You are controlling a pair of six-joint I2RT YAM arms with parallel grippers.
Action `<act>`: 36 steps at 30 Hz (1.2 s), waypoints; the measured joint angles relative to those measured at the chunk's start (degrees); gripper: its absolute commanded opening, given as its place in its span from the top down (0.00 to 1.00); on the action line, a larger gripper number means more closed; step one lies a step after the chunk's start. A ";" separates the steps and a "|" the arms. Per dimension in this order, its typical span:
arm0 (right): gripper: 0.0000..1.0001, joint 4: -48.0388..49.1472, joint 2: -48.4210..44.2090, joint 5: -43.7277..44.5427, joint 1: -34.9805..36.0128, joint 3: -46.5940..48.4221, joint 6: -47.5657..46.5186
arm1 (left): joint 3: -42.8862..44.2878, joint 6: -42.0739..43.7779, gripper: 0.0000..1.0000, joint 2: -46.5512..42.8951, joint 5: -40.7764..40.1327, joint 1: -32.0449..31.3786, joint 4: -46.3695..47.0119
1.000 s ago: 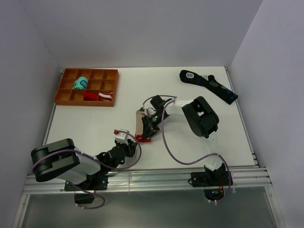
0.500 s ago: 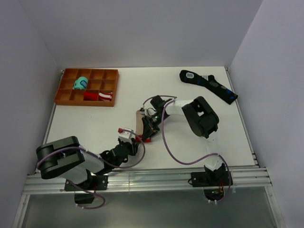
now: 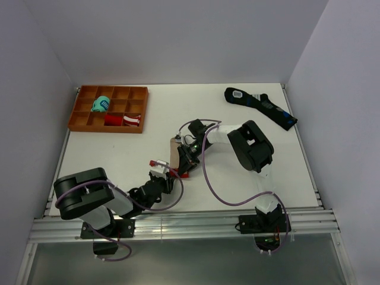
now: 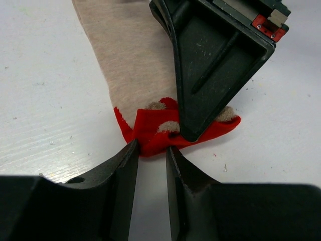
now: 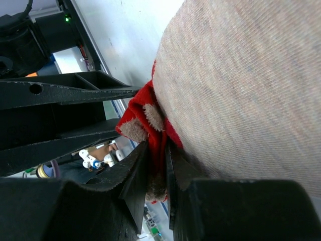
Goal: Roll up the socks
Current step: Roll the sock at the center of the board.
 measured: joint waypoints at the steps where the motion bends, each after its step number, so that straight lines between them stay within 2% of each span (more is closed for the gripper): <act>1: 0.75 -0.02 0.00 -0.02 0.00 -0.04 0.00 | -0.07 0.09 0.65 0.39 -0.15 0.00 0.83; 12: 0.75 0.04 0.02 -0.50 0.00 -0.55 -0.35 | -0.35 0.92 0.68 4.09 -0.59 0.00 6.51; 16: 0.75 0.07 0.02 -0.68 0.00 -0.70 -0.42 | -0.35 1.14 0.78 4.31 -0.35 -0.02 7.06; 21: 0.75 0.07 0.02 -0.76 0.00 -0.74 -0.42 | -0.11 1.27 0.85 4.46 0.33 0.00 7.26; 25: 0.75 0.04 0.02 -0.74 0.00 -0.83 -0.44 | 0.26 1.07 0.99 5.03 0.90 0.00 7.21; 36: 0.68 1.88 0.02 -0.61 -0.24 -2.75 0.76 | 0.92 -2.71 1.00 5.03 4.00 1.18 6.08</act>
